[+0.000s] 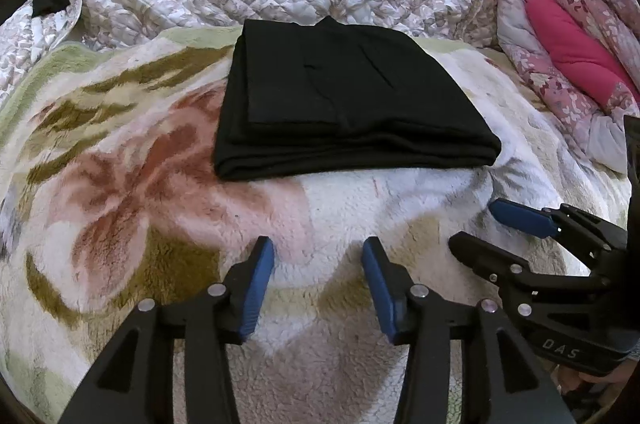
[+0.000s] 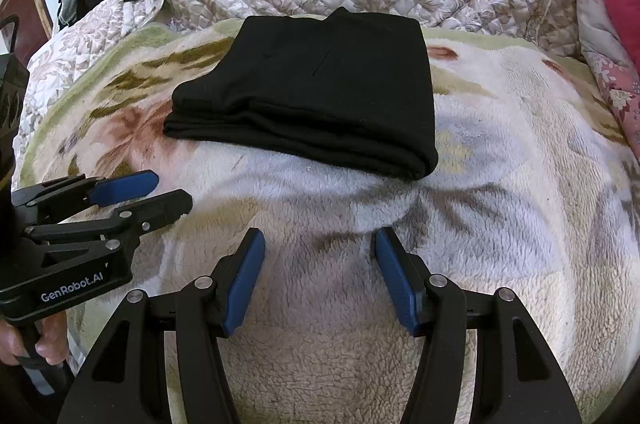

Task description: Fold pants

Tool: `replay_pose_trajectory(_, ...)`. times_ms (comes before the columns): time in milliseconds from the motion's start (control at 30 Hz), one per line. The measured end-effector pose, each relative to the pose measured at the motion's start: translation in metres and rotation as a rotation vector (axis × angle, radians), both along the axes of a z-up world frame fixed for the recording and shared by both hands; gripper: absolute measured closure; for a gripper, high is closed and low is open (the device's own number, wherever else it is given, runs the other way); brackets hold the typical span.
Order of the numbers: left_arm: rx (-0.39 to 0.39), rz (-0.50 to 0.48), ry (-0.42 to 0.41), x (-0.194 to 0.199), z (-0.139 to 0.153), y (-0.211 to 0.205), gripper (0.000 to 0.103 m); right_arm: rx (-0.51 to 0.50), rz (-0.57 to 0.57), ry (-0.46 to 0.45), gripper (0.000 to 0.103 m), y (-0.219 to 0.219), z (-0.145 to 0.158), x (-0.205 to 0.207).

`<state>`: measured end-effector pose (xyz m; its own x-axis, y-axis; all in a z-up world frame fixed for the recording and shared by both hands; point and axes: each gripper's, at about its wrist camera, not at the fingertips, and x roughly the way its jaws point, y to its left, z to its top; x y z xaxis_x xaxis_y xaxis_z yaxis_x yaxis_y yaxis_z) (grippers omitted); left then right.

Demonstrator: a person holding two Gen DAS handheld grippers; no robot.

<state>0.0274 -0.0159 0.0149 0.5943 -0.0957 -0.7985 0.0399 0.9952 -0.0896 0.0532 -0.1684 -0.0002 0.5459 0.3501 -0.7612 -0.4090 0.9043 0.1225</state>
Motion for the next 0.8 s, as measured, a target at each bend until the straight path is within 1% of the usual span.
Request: replay_pose_trajectory(800, 0.007, -0.003, 0.007, 0.0017, -0.0015, 0.0, 0.051, -0.003, -0.003, 0.003, 0.045, 0.0013, -0.0001, 0.0006)
